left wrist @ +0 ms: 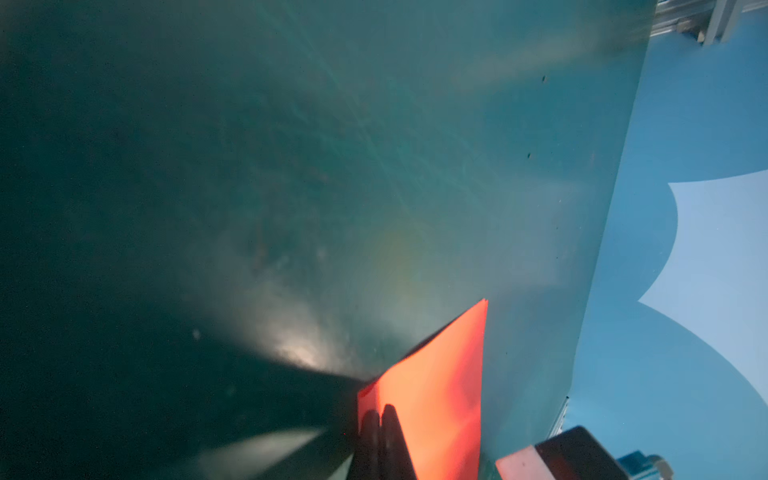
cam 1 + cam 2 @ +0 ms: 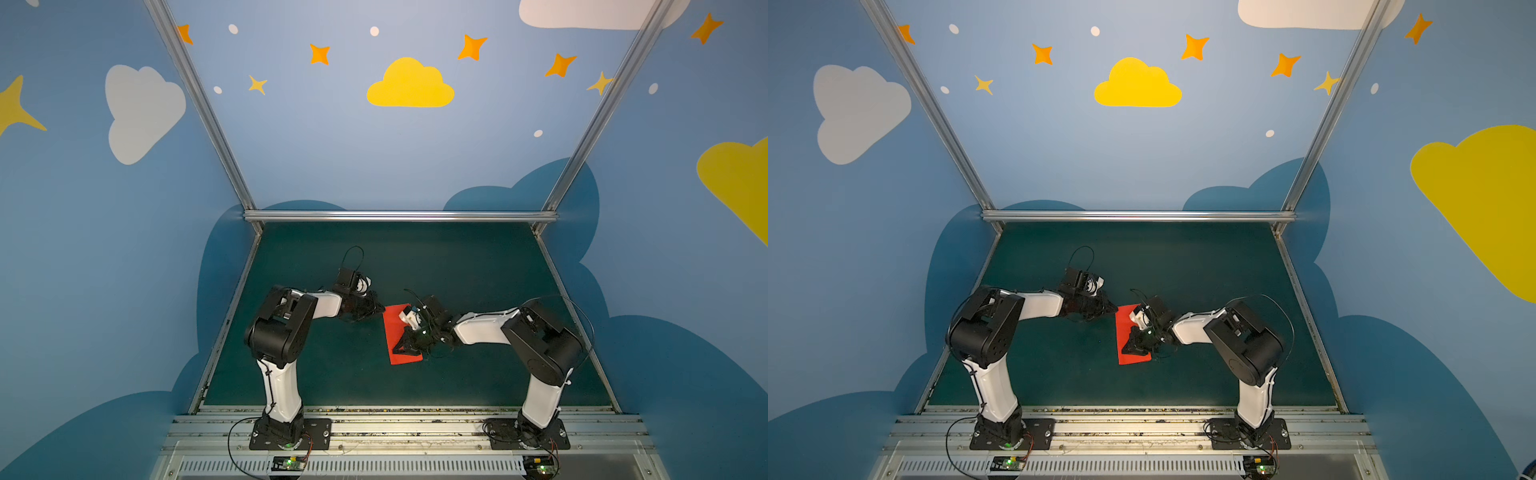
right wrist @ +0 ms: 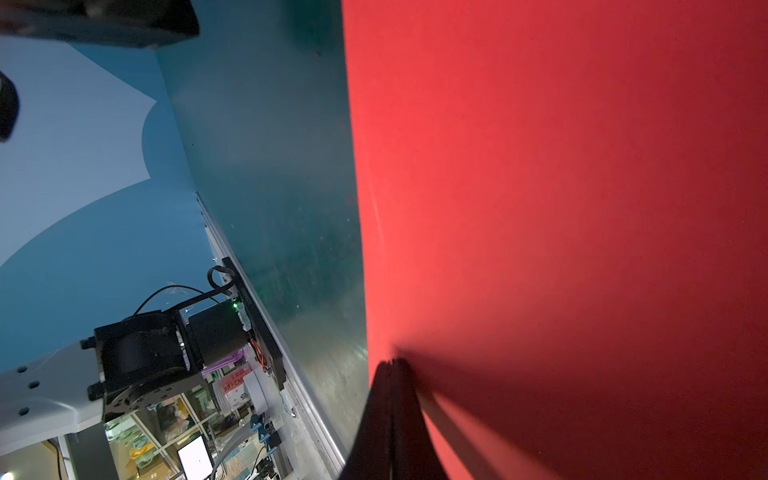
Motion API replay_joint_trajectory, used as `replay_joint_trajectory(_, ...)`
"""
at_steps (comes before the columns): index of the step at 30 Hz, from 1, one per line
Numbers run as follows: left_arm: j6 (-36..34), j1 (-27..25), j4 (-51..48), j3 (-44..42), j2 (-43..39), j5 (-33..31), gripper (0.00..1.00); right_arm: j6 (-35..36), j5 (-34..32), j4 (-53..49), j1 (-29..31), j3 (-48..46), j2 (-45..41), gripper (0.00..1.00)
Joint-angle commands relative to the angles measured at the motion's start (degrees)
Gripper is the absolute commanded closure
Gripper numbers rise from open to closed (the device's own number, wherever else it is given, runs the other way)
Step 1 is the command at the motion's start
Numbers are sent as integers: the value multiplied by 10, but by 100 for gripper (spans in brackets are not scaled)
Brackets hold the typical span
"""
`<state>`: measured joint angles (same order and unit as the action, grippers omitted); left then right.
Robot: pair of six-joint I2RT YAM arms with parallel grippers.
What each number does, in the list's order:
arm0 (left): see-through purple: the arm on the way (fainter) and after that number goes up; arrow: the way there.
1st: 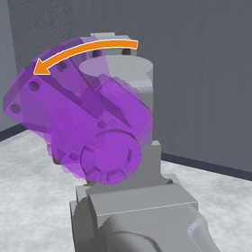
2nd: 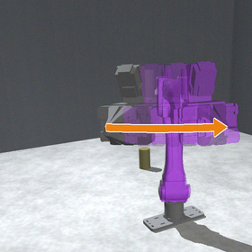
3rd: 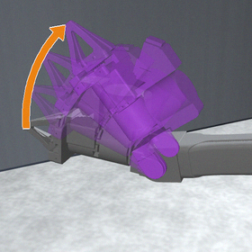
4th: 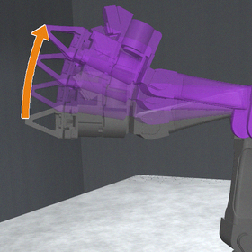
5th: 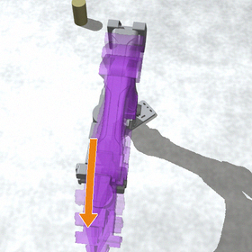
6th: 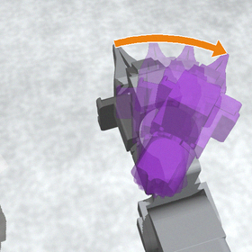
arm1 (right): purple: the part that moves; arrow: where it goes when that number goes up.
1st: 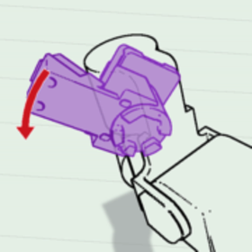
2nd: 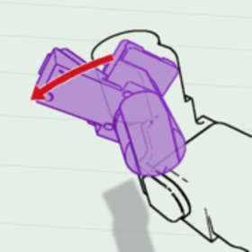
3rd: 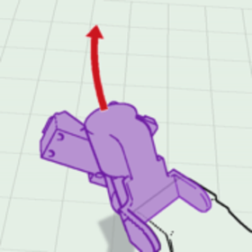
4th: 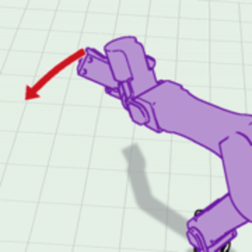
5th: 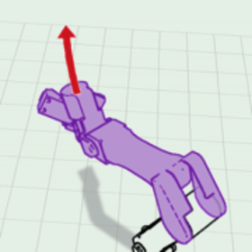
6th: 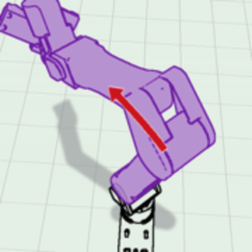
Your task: Fold a paper plane with a square sheet of paper (fold left side to right side)
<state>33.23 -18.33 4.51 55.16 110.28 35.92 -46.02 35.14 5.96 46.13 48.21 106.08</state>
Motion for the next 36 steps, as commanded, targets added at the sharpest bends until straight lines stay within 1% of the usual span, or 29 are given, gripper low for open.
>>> replay_joint_trajectory(1,-22,26,-69,11,42,-92,97,10,-55,-79,1,-20,15,100)
replay_joint_trajectory(5,-43,35,-111,55,44,-87,97,14,-52,-83,0,-14,18,100)
replay_joint_trajectory(8,-56,33,-128,67,15,-74,97,15,-50,-84,0,-11,19,100)
replay_joint_trajectory(11,-48,22,-114,42,-39,-59,97,14,-51,-85,1,-8,21,100)
replay_joint_trajectory(15,-29,-15,-85,-18,-111,-46,96,13,-50,-84,1,-9,19,100)
replay_joint_trajectory(19,-11,-49,-55,-61,-144,-46,97,13,-49,-86,0,-9,16,100)
replay_joint_trajectory(22,-9,-65,-49,-63,-135,-54,97,15,-48,-89,1,-5,13,100)
replay_joint_trajectory(30,-10,-84,-44,-45,-60,-64,97,31,-31,-105,0,25,3,100)
replay_joint_trajectory(36,7,-87,-14,-70,-51,-69,97,43,-25,-128,1,55,-16,100)
